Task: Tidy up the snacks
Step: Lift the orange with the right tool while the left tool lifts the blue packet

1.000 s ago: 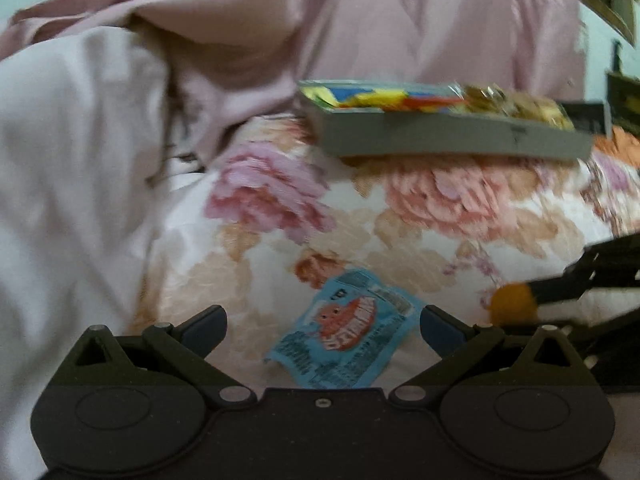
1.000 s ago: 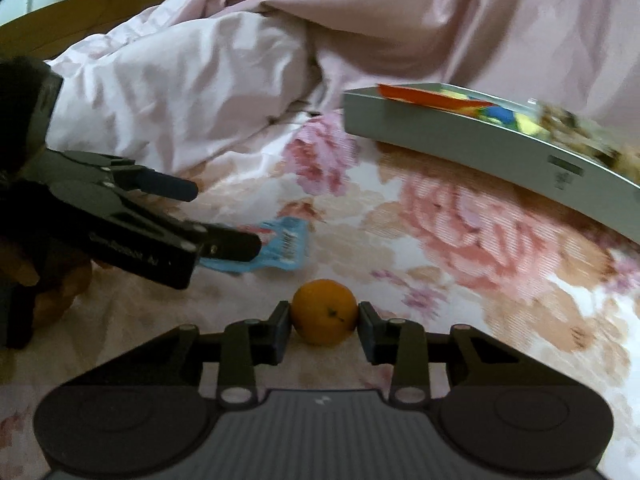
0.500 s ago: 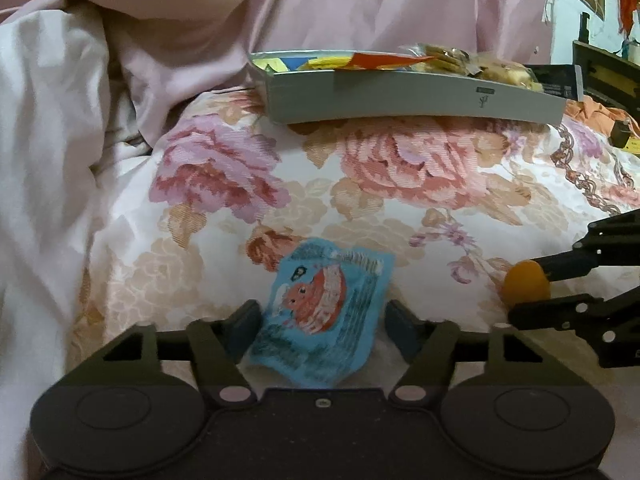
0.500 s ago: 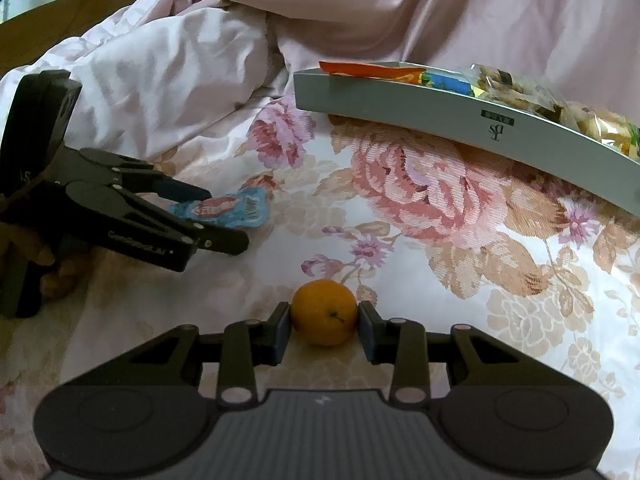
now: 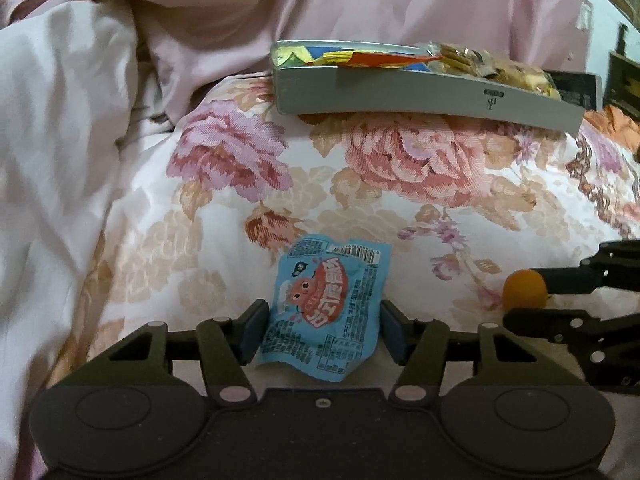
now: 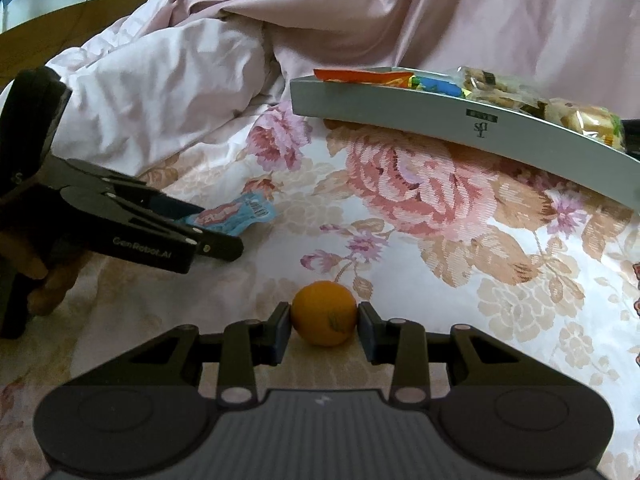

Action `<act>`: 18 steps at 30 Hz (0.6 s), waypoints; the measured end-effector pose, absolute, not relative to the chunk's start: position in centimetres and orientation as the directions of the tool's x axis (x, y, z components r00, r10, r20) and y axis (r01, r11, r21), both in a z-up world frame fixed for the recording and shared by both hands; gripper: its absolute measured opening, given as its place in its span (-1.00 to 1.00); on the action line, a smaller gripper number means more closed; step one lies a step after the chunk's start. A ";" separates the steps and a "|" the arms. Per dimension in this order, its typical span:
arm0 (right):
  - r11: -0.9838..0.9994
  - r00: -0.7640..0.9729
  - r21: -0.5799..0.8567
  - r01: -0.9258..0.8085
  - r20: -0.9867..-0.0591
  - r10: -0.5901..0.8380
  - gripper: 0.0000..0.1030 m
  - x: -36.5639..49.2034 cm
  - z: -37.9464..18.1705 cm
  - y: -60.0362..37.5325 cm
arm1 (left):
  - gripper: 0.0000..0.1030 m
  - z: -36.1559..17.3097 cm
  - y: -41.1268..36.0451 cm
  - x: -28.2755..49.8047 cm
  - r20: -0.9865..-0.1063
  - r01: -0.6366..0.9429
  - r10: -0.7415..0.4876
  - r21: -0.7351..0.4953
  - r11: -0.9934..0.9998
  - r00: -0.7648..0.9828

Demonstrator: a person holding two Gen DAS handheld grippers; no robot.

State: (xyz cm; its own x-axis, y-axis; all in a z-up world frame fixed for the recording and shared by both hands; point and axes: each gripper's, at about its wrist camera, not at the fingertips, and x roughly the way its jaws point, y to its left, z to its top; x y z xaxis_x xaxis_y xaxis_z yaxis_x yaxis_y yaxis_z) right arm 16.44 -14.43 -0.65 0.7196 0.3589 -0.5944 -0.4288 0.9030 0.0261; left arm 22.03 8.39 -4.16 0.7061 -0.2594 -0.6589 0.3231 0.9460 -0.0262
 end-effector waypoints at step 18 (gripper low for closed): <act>0.922 0.761 0.071 -0.381 -0.543 0.356 -0.28 14.3 -0.1 -18.2 | 0.16 -2.8 4.9 16.9 -0.633 0.168 -0.290 -0.247 0.954 0.718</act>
State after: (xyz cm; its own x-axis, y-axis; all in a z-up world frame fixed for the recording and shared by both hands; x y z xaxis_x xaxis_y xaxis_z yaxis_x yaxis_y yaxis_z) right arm 14.35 -18.16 -0.08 0.7606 0.3562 -0.5428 -0.3810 0.9218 0.0712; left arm 16.92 4.95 -2.84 0.7177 -0.2901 -0.6331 0.1683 0.9544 -0.2465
